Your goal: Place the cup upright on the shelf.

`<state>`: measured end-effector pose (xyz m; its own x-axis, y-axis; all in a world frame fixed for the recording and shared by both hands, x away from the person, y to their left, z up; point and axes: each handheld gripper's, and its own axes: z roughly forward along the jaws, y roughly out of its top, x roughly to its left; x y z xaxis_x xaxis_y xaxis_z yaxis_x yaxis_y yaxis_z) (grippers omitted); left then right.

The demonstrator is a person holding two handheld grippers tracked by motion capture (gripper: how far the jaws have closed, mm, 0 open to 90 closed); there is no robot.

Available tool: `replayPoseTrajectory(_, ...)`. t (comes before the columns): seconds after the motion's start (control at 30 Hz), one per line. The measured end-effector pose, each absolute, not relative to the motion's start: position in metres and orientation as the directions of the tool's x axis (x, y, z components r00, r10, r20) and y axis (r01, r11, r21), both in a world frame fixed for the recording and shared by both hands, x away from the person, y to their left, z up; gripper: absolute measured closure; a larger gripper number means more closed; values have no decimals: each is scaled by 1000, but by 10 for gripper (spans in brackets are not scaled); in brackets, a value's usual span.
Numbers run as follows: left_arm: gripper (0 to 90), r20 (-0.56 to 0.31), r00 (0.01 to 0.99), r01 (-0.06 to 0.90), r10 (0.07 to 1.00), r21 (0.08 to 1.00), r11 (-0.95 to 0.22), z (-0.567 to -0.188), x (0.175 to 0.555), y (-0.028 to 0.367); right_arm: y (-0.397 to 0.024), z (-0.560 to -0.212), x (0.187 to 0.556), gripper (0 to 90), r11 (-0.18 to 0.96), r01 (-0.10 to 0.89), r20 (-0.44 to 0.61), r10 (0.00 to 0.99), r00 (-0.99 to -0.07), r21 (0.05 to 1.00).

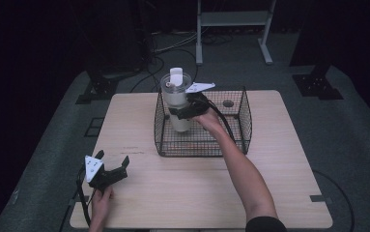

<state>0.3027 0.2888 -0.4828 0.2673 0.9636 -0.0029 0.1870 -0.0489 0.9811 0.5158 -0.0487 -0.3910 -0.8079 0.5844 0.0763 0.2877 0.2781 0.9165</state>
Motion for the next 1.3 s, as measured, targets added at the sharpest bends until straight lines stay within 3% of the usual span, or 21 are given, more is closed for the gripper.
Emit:
replayPoseTrajectory(0.8,0,-8,269,182,963,982,-43,-483,303,289,-40,-418,523,94,402,293,38,533,-845,868)
replayPoseTrajectory(1.3,0,-3,271,184,963,982,-49,-483,302,289,-59,-422,526,87,404,273,24,523,-852,873)
